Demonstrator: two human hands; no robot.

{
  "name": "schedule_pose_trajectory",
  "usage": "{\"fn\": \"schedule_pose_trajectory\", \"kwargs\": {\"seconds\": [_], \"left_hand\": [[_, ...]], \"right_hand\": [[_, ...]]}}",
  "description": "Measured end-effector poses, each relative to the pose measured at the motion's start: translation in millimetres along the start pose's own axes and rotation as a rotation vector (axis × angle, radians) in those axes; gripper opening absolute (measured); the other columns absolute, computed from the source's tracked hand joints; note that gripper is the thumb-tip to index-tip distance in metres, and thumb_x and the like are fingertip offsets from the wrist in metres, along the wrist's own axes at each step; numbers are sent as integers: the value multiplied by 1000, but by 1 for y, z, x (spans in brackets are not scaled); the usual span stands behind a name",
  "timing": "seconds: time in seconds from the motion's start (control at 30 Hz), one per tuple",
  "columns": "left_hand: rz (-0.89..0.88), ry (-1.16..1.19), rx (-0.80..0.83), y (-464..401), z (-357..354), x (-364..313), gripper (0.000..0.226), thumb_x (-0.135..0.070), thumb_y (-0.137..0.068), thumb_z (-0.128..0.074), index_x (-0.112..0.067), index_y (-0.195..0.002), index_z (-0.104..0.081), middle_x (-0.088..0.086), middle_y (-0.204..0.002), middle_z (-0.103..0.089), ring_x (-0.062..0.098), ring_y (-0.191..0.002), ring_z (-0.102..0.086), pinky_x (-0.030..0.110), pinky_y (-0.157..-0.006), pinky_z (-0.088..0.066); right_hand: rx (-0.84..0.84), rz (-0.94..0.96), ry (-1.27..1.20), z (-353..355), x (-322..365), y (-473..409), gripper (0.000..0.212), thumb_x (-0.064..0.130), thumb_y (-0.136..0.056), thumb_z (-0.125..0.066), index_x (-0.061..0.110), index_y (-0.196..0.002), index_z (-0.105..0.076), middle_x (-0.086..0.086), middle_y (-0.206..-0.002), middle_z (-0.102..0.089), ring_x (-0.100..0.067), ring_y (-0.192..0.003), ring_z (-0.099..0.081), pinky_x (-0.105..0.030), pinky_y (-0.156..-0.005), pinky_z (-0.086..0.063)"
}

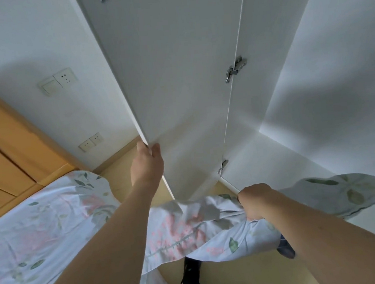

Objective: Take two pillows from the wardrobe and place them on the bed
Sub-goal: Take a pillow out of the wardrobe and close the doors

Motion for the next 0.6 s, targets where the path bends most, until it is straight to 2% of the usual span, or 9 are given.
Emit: {"fn": "schedule_pose_trajectory", "kwargs": {"seconds": [0.17, 0.33, 0.43, 0.53, 0.6], "left_hand": [[-162, -48, -36, 48, -15, -14, 33, -46, -97, -42, -14, -87, -43, 1, -68, -57, 29, -63, -52, 34, -55, -35], [-250, -154, -6, 81, -31, -34, 40, -55, -94, -38, -21, -74, -44, -6, -59, -53, 19, -51, -50, 28, -47, -31], [-269, -198, 49, 102, -51, -49, 43, -58, -92, -34, -23, -69, -45, -3, -59, -56, 23, -55, -54, 30, -51, -38], [-333, -258, 96, 120, -74, -69, 49, -59, -90, -30, -20, -72, -53, -3, -60, -58, 24, -57, -54, 31, -52, -38], [-391, -316, 141, 133, -93, -87, 54, -62, -89, -26, -18, -77, -56, -2, -60, -59, 24, -57, -55, 30, -51, -39]], "right_hand": [[26, -22, -6, -25, -12, 20, 25, 7, -84, -54, 12, -107, -62, 4, -66, -38, -23, -75, -50, -25, -69, -38], [42, -66, -36, -53, -15, 40, 8, 7, -84, -52, 15, -84, -53, 3, -66, -38, -19, -68, -48, -26, -69, -38], [74, -80, -95, -72, -14, 52, 16, 10, -87, -50, 15, -99, -59, 3, -67, -37, -21, -75, -48, -27, -72, -39], [104, -105, -153, -84, -15, 62, 5, 11, -86, -53, 16, -85, -51, 2, -68, -38, -18, -67, -47, -29, -72, -40], [144, -117, -208, -95, -18, 69, 9, 13, -85, -56, 15, -94, -55, 1, -69, -42, -18, -68, -49, -30, -73, -42]]}}
Point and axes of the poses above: each hand's wrist, its own y-axis away from the middle knuckle, its own z-axis out of the back of the hand, x = y × z, the point moved 5 cm from there along -y, towards the middle knuckle
